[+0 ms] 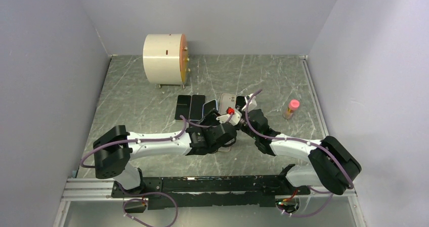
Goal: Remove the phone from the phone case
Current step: Remove the phone case from the phone.
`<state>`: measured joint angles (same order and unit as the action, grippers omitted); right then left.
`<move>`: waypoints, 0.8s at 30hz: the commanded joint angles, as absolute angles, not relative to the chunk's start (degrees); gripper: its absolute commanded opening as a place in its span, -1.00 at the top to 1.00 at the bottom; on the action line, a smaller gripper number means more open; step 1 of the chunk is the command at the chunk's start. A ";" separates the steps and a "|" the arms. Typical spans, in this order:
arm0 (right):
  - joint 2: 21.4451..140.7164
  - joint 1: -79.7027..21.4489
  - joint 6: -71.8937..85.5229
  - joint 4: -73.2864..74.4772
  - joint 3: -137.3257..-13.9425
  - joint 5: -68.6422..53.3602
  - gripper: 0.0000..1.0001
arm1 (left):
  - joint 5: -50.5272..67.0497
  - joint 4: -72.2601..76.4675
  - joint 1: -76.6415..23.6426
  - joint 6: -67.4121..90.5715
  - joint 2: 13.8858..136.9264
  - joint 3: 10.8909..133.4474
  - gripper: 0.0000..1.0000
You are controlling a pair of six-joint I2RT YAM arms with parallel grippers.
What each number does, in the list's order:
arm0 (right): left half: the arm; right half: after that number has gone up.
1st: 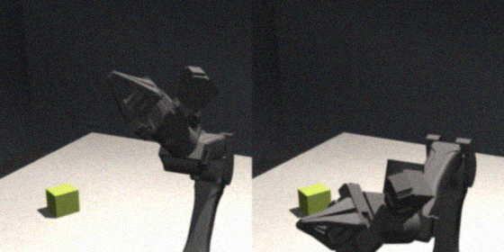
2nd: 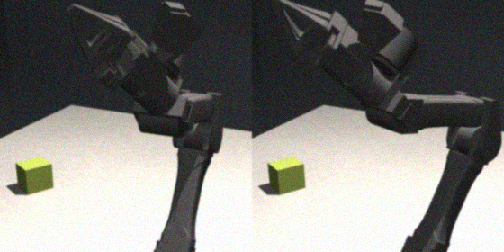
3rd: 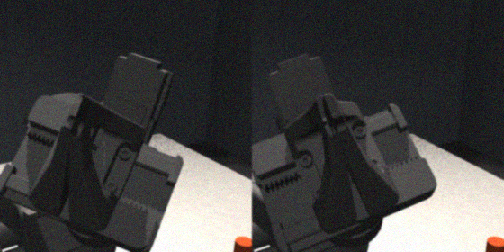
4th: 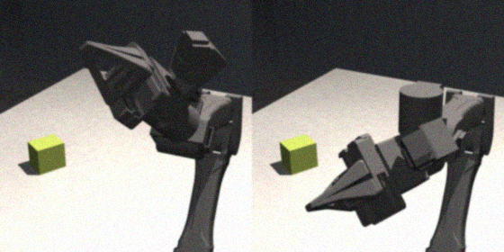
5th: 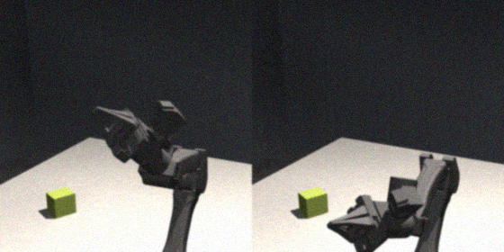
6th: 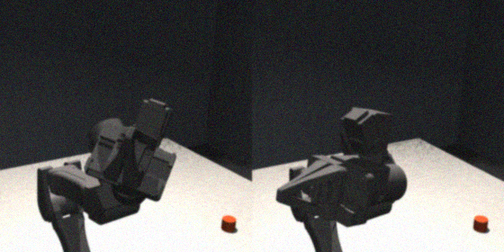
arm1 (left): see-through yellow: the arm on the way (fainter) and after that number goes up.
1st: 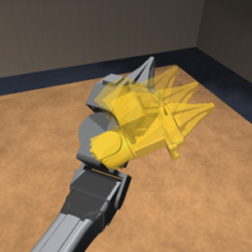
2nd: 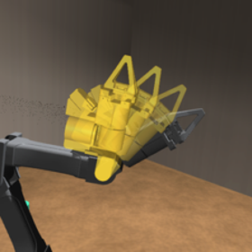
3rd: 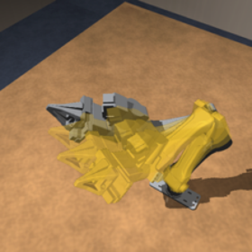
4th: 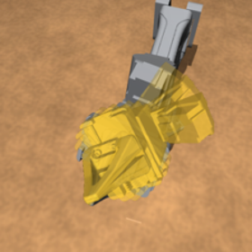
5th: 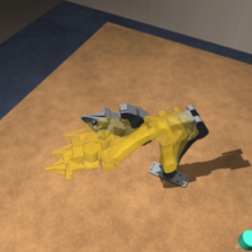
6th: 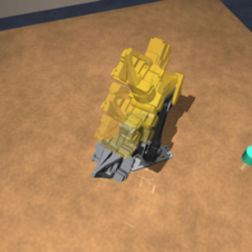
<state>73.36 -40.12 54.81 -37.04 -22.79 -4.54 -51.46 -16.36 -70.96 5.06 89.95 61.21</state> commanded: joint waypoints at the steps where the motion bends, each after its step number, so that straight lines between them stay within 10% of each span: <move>1: 69.61 -40.67 56.45 -43.41 -25.43 -7.08 1.00 | -58.26 -17.91 -70.05 3.23 90.68 62.03 -0.17; 11: 70.25 -40.91 56.15 -42.87 -25.73 -6.05 1.00 | -56.44 -19.49 -70.81 6.40 88.14 61.43 0.89; 24: 75.15 -41.76 54.39 -41.43 -27.95 -1.75 1.00 | -50.54 -18.33 -72.77 7.86 80.53 61.23 0.95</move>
